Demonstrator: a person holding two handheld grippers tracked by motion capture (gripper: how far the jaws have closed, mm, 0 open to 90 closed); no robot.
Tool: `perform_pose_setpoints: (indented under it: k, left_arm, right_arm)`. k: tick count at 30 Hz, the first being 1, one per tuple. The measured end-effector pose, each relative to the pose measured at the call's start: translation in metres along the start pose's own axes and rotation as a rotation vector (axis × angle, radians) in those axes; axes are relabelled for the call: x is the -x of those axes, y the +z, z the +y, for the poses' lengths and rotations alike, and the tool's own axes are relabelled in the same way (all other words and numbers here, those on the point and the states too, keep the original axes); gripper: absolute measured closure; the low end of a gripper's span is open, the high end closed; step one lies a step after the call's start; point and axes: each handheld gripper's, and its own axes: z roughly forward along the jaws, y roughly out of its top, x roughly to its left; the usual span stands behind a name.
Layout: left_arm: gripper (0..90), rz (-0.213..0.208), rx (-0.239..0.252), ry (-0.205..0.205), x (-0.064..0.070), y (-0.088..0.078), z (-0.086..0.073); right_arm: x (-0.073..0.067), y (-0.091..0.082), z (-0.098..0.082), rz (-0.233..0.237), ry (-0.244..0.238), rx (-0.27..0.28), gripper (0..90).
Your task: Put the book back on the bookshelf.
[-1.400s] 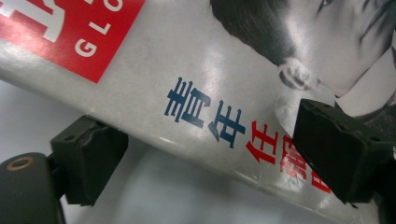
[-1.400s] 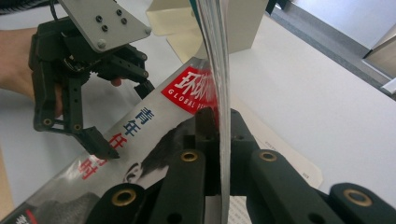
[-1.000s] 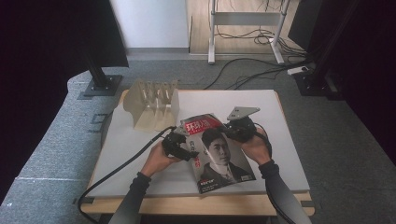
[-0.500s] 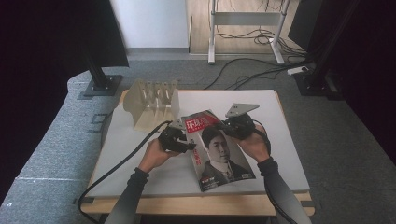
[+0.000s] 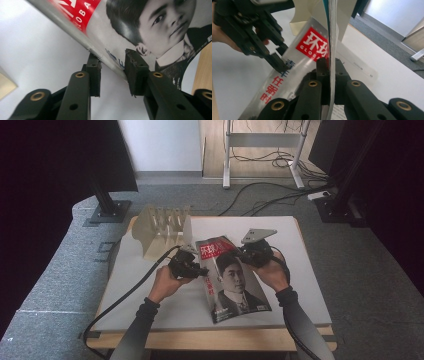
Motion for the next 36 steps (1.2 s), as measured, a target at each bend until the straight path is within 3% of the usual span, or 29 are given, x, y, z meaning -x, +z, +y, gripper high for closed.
perform_pose_setpoints:
  k: [5, 8, 11, 13, 17, 19, 21, 23, 26, 30, 36]
  left_arm:
    - [73.6, 0.035, 0.050, 0.015, 0.000, -0.015, 0.008]
    - [76.4, 0.083, 0.094, 0.039, 0.002, -0.026, 0.012]
    - [79.5, 0.154, 0.160, 0.090, 0.007, -0.040, 0.016]
    - [81.2, 0.175, 0.183, 0.116, 0.010, -0.050, 0.016]
    - [81.3, 0.147, 0.182, 0.144, 0.015, -0.057, 0.011]
    - [80.6, 0.119, 0.157, 0.153, 0.017, -0.057, 0.010]
    - [79.0, 0.116, 0.113, 0.160, 0.020, -0.050, 0.009]
    - [78.4, 0.134, 0.102, 0.170, 0.023, -0.045, 0.008]
    - [78.4, 0.118, 0.092, 0.165, 0.023, -0.042, 0.008]
    - [77.5, 0.098, 0.041, 0.182, 0.025, -0.030, 0.007]
    - [73.0, 0.065, 0.052, 0.171, 0.023, -0.023, 0.009]
  right_arm:
    - [0.011, -0.001, 0.003, -0.016, 0.020, -0.003, 84.9]
    - [0.016, -0.004, 0.007, -0.032, 0.027, 0.010, 84.6]
    - [0.018, -0.009, 0.014, -0.049, 0.028, 0.046, 84.5]
    - [0.019, -0.014, 0.017, -0.052, 0.027, 0.063, 84.5]
    - [0.019, -0.019, 0.012, -0.054, 0.030, 0.063, 84.7]
    - [0.020, -0.022, 0.006, -0.047, 0.047, 0.078, 84.8]
    - [0.020, -0.025, 0.003, -0.039, 0.056, 0.085, 84.8]
    - [0.020, -0.029, 0.001, -0.028, 0.056, 0.090, 84.8]
    - [0.018, -0.033, -0.001, -0.027, 0.049, 0.085, 84.7]
    - [0.018, -0.037, -0.004, -0.021, 0.047, 0.090, 84.7]
    - [0.016, -0.042, -0.008, -0.011, 0.044, 0.091, 84.6]
